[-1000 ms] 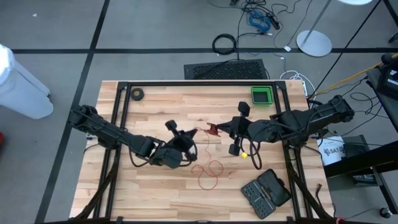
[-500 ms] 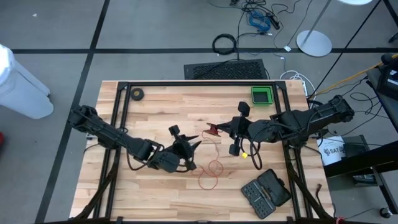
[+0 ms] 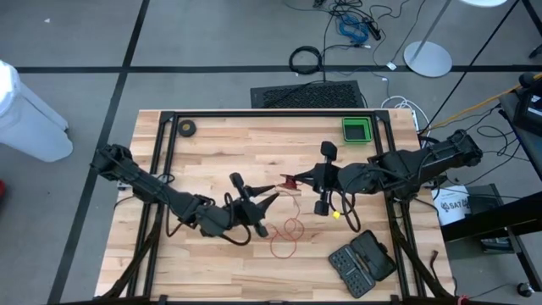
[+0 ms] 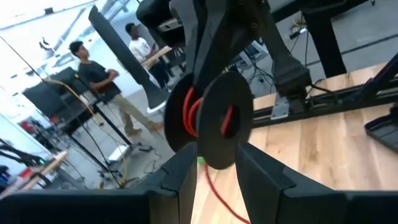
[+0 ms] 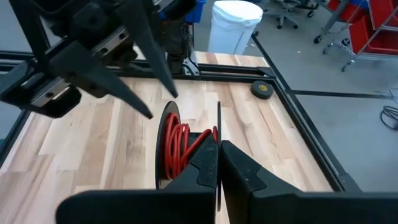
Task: Coil cords
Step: Coil the red wire into the spool
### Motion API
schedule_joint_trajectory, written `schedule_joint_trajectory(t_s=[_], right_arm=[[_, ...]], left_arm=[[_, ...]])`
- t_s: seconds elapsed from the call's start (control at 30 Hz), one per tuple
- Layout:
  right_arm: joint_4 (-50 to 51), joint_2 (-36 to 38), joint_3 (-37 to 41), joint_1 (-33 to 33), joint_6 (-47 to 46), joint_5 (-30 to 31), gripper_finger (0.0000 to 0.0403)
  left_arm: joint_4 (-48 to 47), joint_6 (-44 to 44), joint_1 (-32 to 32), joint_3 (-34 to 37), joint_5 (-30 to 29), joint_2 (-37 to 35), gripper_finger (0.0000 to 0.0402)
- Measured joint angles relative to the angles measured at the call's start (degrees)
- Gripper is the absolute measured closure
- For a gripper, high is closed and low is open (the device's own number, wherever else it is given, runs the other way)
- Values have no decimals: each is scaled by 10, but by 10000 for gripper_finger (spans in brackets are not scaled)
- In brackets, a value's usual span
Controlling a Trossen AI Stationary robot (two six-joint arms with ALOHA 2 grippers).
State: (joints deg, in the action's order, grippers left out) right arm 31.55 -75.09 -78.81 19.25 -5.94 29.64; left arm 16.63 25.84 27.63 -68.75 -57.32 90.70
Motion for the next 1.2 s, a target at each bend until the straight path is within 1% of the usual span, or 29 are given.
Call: schedule_joint_trajectory(t_s=[0.17, 0.37, 0.53, 0.67, 0.77, 0.97, 1.2], right_arm=[[0, 0, 0, 0, 6, -2, 403], [2, 0, 0, 0, 17, -45, 403], [5, 0, 0, 0, 23, -57, 403], [13, 0, 0, 0, 32, -60, 403], [18, 0, 0, 0, 48, -61, 403], [27, 0, 0, 0, 62, -60, 403], [36, -1, 0, 0, 69, -61, 403]], left_arm=[[10, 19, -8, 0, 9, 0, 286], [10, 30, -27, 0, 117, 0, 285], [9, 30, -37, 0, 130, 1, 285], [9, 30, -37, 0, 169, 1, 285], [9, 30, -36, 0, 181, 1, 285], [-3, 17, -36, 0, 182, 1, 288], [-14, 0, -39, 0, 203, 1, 329]])
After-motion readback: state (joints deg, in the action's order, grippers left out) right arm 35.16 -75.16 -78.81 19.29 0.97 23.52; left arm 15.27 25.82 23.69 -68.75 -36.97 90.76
